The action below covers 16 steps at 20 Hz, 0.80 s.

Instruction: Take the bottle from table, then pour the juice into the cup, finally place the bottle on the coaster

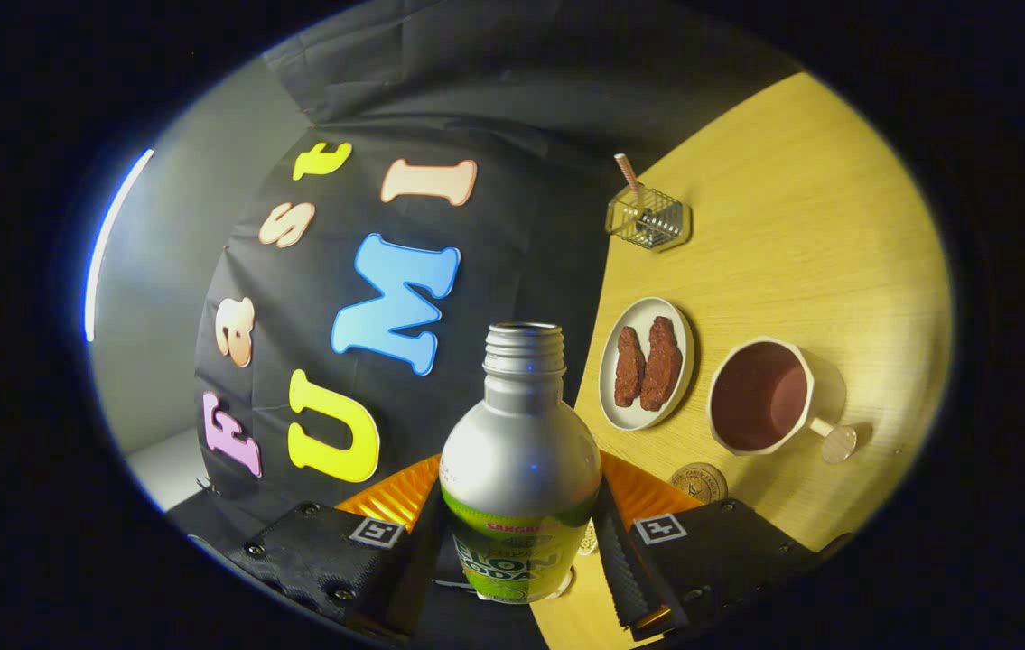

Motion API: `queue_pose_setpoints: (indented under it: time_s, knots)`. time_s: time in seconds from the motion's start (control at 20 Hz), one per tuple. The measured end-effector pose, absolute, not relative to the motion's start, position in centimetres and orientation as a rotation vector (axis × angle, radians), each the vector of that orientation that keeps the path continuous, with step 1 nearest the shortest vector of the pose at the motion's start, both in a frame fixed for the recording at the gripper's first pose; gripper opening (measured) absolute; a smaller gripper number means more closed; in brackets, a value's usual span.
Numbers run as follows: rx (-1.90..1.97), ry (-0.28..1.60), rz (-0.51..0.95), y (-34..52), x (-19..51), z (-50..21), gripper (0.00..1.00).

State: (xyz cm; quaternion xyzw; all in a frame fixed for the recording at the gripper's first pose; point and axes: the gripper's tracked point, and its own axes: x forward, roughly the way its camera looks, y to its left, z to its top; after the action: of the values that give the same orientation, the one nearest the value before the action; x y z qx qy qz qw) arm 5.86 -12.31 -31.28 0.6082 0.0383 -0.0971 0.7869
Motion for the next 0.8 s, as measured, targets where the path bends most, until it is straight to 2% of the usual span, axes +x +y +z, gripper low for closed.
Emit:
queue_pose_setpoints:
  time_s: [0.45,0.8]
  knots:
    - [0.904,-0.005,-0.183,-12.6,4.6,-25.1,0.77]
    - [0.396,0.071,-0.227,-12.1,5.1,-23.4,0.77]
